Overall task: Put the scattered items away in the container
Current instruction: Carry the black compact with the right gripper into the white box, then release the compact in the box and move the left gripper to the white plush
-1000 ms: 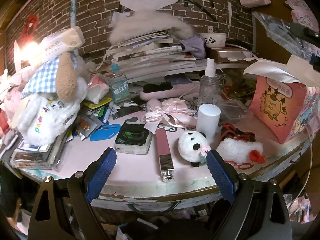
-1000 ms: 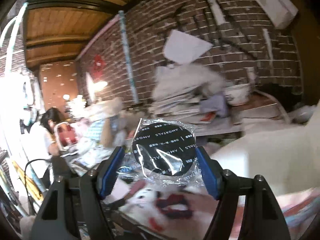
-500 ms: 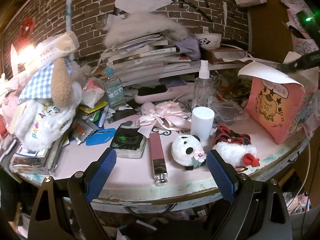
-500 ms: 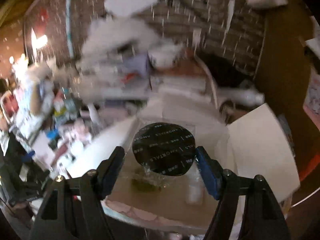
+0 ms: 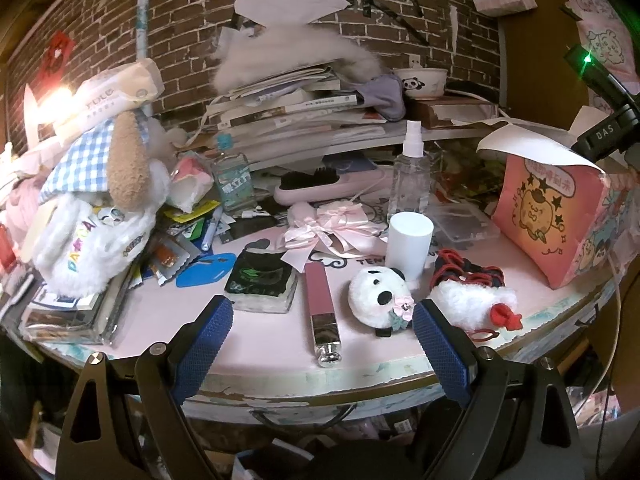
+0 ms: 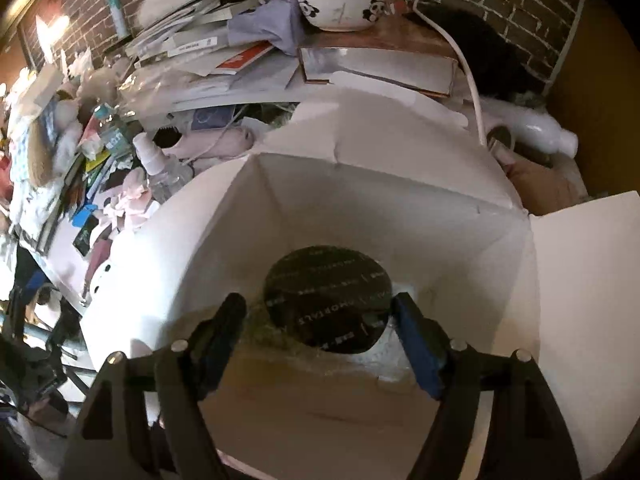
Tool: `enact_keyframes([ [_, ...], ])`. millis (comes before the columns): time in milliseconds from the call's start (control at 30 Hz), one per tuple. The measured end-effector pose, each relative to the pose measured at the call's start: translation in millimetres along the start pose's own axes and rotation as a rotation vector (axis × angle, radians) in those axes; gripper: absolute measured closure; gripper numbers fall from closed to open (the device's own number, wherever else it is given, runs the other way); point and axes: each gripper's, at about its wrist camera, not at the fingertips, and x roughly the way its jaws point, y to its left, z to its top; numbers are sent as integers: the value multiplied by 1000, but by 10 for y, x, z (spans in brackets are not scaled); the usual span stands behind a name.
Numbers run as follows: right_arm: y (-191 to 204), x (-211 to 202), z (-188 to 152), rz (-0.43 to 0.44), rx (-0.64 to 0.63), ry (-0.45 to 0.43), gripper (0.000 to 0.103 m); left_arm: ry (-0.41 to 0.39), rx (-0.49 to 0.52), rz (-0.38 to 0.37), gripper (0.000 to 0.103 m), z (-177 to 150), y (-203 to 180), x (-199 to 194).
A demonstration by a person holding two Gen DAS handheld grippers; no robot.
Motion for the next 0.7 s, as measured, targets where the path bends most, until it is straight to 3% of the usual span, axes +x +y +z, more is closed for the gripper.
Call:
enact_keyframes([
  [167,-14,-16,17,11,27,-20,19,8,1,-4,13,-6,-5,29],
  [267,43,-118,20,25,20,-73,18,13,0,-13,13,-17,-6,47],
  [400,226,-397,-61,5,-19,-232,16,18,4,-32,13,-24,-36,69],
  [500,389,-595,-164,51,-66,-336,3,21,9,-49,13,-29,-74,83],
  [600,565,-823,-326,68,-98,-461,3,23,11,-73,13,-32,-122,99],
  [700,755,-949,-484,133,-153,-522,2,24,16,-95,13,-34,-184,109],
])
